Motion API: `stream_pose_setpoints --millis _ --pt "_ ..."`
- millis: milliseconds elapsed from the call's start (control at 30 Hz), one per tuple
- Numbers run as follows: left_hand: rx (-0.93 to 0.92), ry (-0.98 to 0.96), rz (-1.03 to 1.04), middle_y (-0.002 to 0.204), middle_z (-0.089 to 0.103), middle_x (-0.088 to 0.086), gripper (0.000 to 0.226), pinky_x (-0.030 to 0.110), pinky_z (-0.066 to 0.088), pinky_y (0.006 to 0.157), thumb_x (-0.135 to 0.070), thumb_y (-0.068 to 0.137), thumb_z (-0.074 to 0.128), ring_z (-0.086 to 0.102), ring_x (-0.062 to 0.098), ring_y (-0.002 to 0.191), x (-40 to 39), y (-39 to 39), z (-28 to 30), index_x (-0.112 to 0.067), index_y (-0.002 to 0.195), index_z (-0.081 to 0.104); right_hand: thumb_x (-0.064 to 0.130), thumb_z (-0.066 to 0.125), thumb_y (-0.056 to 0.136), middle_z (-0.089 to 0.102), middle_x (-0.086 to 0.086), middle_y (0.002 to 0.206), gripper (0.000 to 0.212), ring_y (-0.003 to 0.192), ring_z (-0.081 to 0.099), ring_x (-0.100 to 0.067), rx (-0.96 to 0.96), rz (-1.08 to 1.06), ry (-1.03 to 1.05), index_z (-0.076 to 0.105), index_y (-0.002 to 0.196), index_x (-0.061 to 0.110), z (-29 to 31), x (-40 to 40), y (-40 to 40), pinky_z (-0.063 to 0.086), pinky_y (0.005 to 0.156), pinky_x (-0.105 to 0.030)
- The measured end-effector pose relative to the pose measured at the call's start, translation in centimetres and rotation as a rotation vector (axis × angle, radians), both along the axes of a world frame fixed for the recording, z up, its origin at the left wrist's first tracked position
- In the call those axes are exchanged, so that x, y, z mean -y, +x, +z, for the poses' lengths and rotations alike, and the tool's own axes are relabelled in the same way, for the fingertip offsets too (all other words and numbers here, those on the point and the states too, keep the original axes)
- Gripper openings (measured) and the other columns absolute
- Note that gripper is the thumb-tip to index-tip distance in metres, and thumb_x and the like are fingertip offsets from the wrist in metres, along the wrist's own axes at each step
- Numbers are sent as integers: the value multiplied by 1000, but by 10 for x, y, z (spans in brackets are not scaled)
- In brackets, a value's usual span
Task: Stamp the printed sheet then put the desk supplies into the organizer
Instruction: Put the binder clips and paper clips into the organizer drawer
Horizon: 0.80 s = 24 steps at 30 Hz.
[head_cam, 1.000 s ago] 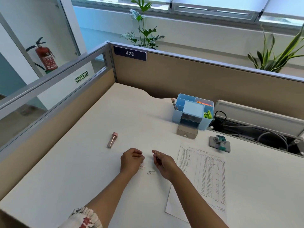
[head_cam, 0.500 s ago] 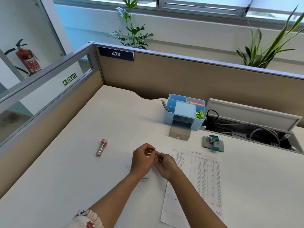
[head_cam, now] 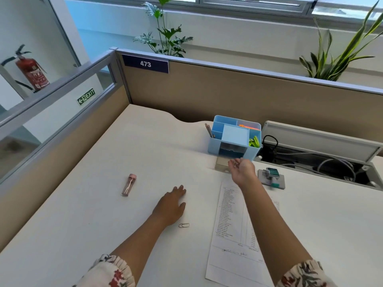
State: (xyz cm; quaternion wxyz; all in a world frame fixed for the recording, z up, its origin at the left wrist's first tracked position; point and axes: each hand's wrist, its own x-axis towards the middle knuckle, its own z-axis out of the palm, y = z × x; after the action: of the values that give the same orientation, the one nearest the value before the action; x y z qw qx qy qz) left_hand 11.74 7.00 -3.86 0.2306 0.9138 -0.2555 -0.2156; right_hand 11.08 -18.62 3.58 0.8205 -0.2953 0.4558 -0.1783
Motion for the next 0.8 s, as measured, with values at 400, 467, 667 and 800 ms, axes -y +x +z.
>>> stream_pose_setpoints --millis 400,467,667,800 --pt "-71 -14 -72 161 17 -9 57 23 11 117 -25 100 50 14 11 150 -7 11 1 -19 153 28 0 34 103 45 -21 146 41 136 44 -31 -94 26 -9 36 143 -9 10 -6 -15 34 115 -34" --pt "-96 -16 -67 161 19 -9 56 23 11 117 -23 99 51 15 10 149 -8 12 3 -19 152 31 1 32 103 46 -19 146 41 135 46 -30 -96 47 -17 38 143 -8 4 -11 -20 35 114 -34" --pt "-130 -2 -33 157 32 -9 48 25 19 118 -23 98 53 28 14 146 -13 12 8 -20 145 45 -5 34 101 50 -22 141 39 132 49 -32 -57 139 -30 42 139 -10 -18 -33 -32 39 112 -35" --pt "-126 -80 47 141 54 -6 39 14 29 106 -17 94 59 47 12 133 -21 9 13 -16 132 59 -6 42 98 62 -22 124 33 114 61 -32 -53 325 -144 55 128 -10 -28 -61 -46 49 102 -33"
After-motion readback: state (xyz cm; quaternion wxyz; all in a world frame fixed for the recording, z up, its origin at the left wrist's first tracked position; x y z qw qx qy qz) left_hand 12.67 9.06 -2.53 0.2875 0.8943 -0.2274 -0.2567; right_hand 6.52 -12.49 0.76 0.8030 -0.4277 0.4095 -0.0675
